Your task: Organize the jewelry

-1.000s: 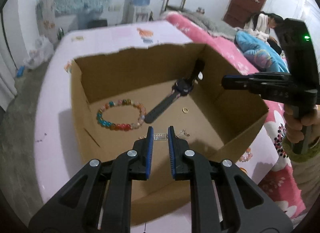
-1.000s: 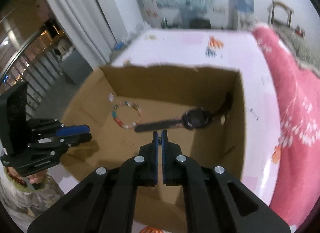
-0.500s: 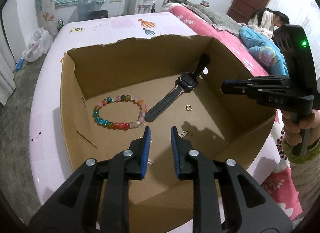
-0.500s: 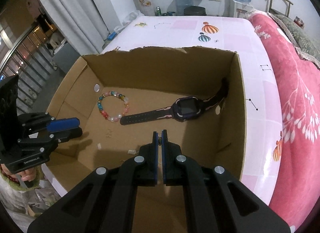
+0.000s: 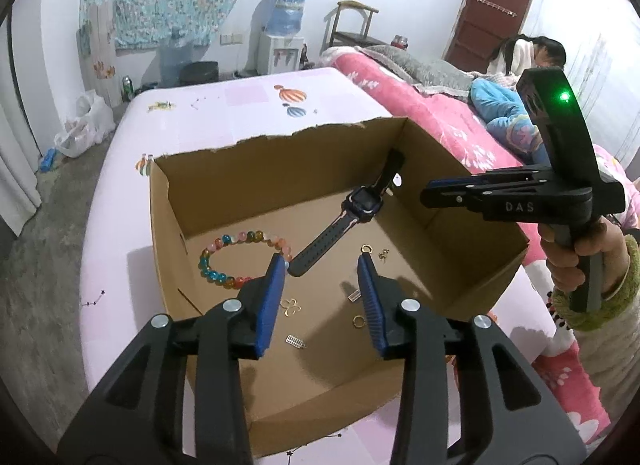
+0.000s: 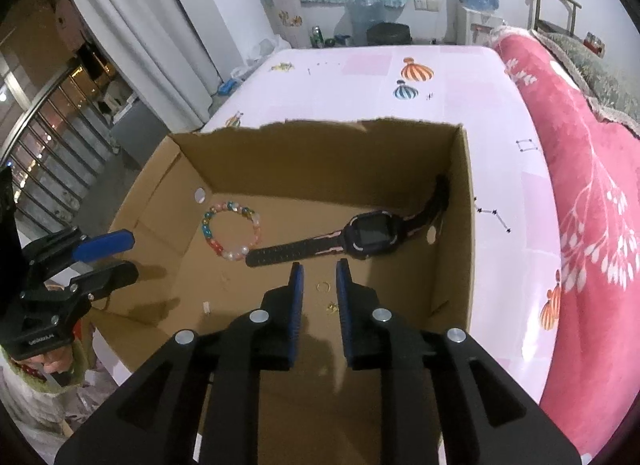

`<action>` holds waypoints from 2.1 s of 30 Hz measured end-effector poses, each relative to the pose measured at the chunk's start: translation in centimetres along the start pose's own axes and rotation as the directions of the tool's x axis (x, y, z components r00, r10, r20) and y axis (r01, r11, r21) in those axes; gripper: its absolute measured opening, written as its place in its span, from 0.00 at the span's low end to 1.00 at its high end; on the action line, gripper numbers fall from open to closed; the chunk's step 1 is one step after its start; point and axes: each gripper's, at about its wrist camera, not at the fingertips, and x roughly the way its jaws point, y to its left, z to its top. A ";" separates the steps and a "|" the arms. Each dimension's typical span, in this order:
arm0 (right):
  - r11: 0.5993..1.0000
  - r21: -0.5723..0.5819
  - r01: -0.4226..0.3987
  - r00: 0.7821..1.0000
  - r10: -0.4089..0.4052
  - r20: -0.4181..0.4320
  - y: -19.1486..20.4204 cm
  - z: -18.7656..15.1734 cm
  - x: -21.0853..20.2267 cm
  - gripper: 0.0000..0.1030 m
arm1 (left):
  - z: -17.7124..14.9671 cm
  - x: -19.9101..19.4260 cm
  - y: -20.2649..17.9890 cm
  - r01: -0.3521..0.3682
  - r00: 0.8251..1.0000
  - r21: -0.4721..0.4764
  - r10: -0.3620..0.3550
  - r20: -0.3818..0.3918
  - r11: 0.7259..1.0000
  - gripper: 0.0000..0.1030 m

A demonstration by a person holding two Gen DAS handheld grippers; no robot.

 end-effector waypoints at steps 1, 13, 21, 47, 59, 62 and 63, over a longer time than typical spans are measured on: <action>1.000 0.002 0.001 1.000 -0.001 0.009 0.0 0.0 -0.3 0.17 | 0.0 -0.2 -0.1 0.000 1.000 0.000 0.000 0.004 1.000 0.36; 0.999 0.016 -0.051 0.975 0.046 0.215 2.0 -3.6 -7.3 0.49 | -3.3 -5.5 -1.1 0.016 0.998 0.005 -0.016 0.063 1.000 0.70; 0.998 0.009 -0.060 0.959 0.055 0.278 3.8 -9.5 -9.9 0.74 | -8.8 -6.7 -1.6 -0.026 1.000 0.017 0.026 -0.002 1.000 0.85; 0.969 0.086 0.233 0.971 -0.227 -0.076 4.4 -19.7 0.8 0.81 | -17.1 1.8 -0.7 -0.217 0.962 0.021 0.218 -0.165 0.976 0.92; 0.959 0.049 0.279 0.958 -0.274 -0.087 3.7 -19.9 1.7 0.94 | -16.9 2.2 -1.4 -0.227 0.963 0.016 0.227 -0.147 0.974 0.92; 0.959 0.051 0.280 0.957 -0.275 -0.089 3.7 -19.8 1.8 0.94 | -17.2 2.2 -1.5 -0.231 0.963 0.014 0.230 -0.141 0.973 0.93; 0.959 0.052 0.280 0.957 -0.275 -0.089 3.6 -19.8 1.8 0.94 | -17.2 2.3 -1.3 -0.232 0.963 0.013 0.231 -0.139 0.973 0.93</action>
